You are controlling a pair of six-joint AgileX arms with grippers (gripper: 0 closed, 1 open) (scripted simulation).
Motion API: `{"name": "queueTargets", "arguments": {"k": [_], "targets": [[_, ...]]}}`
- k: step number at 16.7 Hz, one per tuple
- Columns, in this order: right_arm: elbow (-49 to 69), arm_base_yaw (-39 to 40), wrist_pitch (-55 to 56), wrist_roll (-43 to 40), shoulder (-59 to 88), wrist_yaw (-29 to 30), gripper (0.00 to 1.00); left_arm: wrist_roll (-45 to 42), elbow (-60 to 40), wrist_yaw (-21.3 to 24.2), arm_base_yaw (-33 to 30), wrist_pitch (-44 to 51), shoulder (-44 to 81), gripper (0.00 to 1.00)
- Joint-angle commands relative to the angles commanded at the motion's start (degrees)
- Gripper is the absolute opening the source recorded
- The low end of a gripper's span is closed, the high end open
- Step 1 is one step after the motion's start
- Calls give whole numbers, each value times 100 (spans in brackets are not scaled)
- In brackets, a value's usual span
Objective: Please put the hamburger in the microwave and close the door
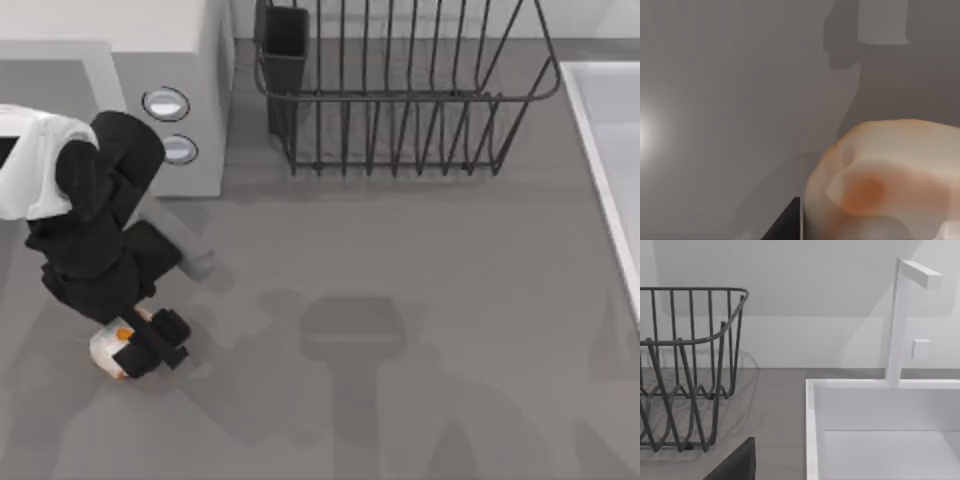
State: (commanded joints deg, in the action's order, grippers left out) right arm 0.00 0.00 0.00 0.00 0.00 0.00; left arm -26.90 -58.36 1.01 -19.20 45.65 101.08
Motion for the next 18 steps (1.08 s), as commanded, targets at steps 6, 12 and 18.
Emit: {"name": "queueTargets", "arguments": {"k": [6,12,18], "targets": [[0,0,0,0,0,0,100,24,-884,-2,-9,1450,-563,0],[0,0,0,0,0,0,100,22,-1031,-6,0,1691,-669,0],[0,0,0,0,0,0,100,268,-860,73,98,849,-474,0]]}}
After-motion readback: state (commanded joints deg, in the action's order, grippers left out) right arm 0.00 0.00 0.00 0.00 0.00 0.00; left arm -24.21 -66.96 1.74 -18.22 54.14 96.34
